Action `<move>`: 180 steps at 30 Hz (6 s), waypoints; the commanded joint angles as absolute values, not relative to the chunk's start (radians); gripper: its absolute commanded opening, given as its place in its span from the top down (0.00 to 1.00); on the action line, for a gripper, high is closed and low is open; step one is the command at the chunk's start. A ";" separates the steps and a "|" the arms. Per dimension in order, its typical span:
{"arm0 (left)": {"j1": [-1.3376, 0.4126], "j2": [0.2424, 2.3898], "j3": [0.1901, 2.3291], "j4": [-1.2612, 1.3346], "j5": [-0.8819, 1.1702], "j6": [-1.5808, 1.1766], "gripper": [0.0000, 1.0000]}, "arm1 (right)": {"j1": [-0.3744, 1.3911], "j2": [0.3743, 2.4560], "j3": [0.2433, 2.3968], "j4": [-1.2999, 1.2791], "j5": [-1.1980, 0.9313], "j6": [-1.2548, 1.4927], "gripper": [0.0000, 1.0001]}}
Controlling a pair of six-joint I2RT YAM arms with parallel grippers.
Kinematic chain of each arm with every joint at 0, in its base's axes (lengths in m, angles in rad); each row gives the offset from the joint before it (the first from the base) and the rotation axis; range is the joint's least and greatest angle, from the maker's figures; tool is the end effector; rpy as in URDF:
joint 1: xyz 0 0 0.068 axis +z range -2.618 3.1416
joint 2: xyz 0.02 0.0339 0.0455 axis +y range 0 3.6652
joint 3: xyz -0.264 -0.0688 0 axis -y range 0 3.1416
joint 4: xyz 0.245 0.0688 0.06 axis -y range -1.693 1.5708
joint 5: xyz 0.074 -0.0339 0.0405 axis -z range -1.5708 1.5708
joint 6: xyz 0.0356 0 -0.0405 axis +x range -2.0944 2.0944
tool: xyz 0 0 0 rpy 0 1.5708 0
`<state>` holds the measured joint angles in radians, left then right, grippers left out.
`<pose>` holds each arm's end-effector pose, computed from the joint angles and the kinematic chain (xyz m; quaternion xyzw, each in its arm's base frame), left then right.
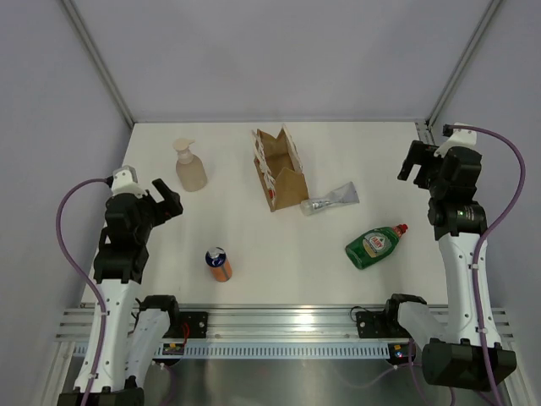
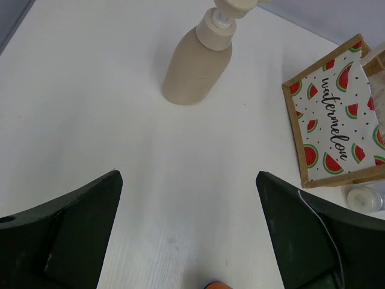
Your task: Place the personal care products into the canvas bag
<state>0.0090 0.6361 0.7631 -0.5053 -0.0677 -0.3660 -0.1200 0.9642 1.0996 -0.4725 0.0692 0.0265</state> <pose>0.1448 0.0037 0.3204 -0.1728 0.8089 -0.0721 0.5573 0.2057 -0.0273 0.3867 0.0796 0.8116 -0.0552 0.5762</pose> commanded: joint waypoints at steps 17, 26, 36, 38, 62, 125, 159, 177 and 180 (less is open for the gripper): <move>0.012 1.168 0.719 -0.006 -0.009 -0.135 0.01 | -0.089 1.097 1.161 -0.940 -0.773 -0.684 0.01; 0.012 1.454 0.883 0.216 0.129 -0.035 0.01 | -0.089 1.078 1.091 -0.857 -0.834 -0.718 0.00; 0.012 1.652 1.149 0.193 0.118 0.055 0.01 | -0.089 1.137 1.103 -0.859 -0.847 -0.719 0.00; 0.012 1.675 1.157 0.204 0.120 0.064 0.01 | -0.089 1.147 1.109 -0.864 -0.844 -0.718 0.01; 0.008 1.611 1.158 0.224 0.285 -0.057 1.00 | -0.091 1.170 1.121 -0.873 -0.833 -0.689 0.01; -0.460 1.844 1.960 -0.132 0.160 -0.227 1.00 | -0.118 1.118 1.077 -0.833 -0.871 -0.601 0.01; -0.459 2.008 1.787 0.169 0.094 -0.213 1.00 | 0.328 1.451 1.278 -0.208 -0.304 0.181 0.02; -0.456 1.954 1.700 0.199 0.130 -0.256 1.00 | 0.428 1.816 1.503 -0.156 -0.224 0.360 0.35; -0.456 1.953 1.701 0.195 0.133 -0.259 1.00 | 0.442 1.816 1.493 -0.150 -0.181 0.353 0.35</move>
